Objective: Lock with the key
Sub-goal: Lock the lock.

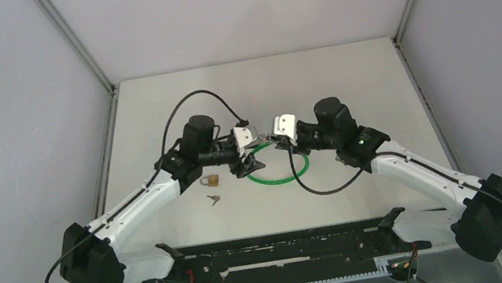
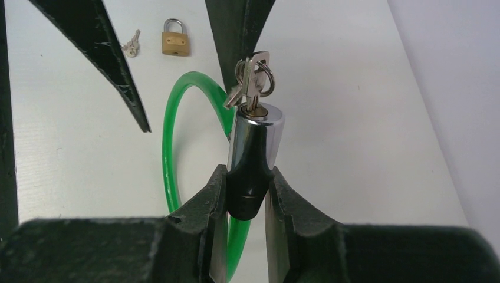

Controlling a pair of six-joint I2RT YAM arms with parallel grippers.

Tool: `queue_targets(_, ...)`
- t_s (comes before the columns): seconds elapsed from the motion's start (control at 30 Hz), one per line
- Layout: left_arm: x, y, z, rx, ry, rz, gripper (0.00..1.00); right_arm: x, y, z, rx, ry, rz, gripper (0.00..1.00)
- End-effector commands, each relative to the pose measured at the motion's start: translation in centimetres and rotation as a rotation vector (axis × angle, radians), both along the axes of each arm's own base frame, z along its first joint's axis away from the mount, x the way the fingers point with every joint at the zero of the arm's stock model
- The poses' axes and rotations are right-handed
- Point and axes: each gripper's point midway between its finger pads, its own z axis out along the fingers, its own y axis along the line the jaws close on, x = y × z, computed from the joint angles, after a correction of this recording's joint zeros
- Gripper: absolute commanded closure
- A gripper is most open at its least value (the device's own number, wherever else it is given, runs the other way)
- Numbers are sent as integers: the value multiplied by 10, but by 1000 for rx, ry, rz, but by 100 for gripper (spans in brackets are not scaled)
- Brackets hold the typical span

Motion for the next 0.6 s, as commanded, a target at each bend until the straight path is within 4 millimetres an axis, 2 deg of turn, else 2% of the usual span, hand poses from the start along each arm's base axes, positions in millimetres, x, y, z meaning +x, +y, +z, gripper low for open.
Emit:
queue_targets(0.0, -1, 11, 27, 10, -15, 28, 34, -2, 0, -14, -35, 18, 12, 100)
queue_targets(0.23, -9, 24, 58, -21, 40, 45, 30, -3, 1, -17, -39, 27, 16, 100)
queue_targets(0.43, -6, 27, 87, -6, -103, -32, 31, -5, 2, -18, -41, 32, 24, 100)
queue_targets(0.57, 2, 20, 108, -22, -190, -72, 33, -5, 2, -19, -43, 33, 24, 100)
